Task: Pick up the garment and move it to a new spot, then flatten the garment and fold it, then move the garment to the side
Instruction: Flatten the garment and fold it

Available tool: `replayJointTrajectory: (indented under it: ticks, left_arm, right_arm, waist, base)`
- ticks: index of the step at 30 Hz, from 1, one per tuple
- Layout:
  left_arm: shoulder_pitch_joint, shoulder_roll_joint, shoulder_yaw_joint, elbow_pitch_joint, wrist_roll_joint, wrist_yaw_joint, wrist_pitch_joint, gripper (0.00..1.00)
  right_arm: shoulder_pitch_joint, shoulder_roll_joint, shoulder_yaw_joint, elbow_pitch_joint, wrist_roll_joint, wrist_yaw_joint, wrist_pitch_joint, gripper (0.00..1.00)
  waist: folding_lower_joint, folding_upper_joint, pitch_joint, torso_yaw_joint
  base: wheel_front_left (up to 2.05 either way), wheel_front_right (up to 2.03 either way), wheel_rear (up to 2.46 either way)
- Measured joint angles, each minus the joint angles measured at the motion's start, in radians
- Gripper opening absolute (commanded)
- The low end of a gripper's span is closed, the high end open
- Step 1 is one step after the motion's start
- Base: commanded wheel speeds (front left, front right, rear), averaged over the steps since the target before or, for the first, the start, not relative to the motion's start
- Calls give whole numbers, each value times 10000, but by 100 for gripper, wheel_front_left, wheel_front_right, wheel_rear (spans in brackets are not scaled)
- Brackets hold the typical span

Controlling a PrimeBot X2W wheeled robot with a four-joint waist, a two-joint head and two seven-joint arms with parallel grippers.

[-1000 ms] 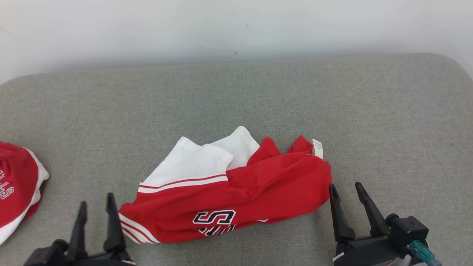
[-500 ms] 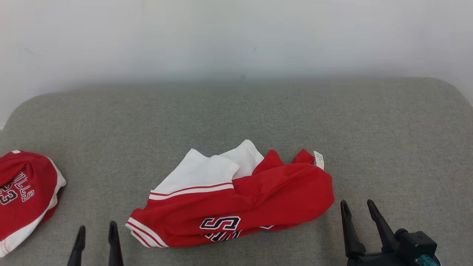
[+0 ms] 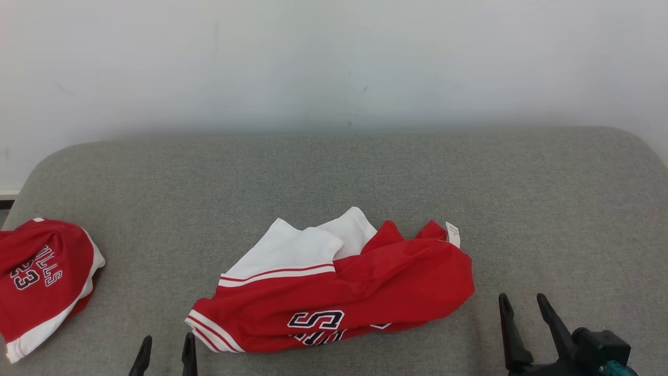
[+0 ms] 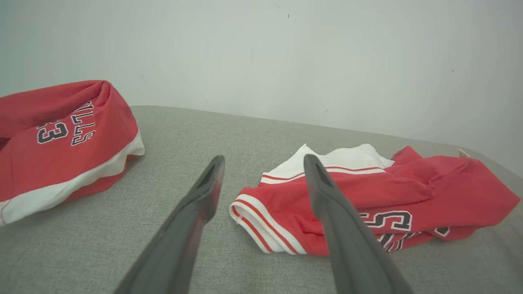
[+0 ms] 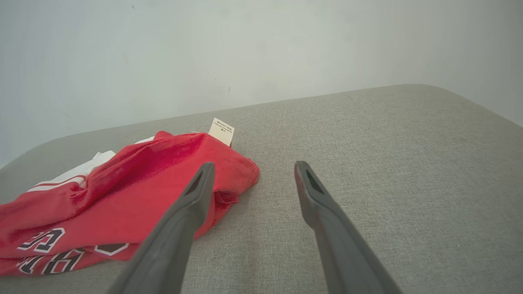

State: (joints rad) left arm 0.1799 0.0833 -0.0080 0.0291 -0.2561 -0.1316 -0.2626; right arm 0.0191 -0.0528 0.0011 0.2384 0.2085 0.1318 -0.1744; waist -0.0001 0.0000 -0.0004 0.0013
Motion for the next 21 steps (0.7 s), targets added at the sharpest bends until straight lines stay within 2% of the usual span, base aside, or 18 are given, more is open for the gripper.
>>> replayJointTrajectory:
  ticks: [5, 13, 21]
  left_arm:
    - [-10, 4, -140, -2, -13, 0, 0, 100]
    - [-177, 23, -343, -33, -188, 0, 0, 100]
    - [-639, 17, -619, -56, -205, 0, 0, 100]
  right_arm:
    - [-628, -186, -318, 25, -79, 0, 943, 100]
    - [-2148, -360, -1248, 646, -453, 0, 3866, 100]
    - [-3555, -554, -1409, 1503, -715, 0, 5367, 100]
  waist:
    - [1, 0, 18, 60]
    - [1, 0, 291, 287]
    - [2, 1, 916, 623]
  base:
    - [0, 0, 0]
    - [0, 0, 0]
    - [0, 0, 0]
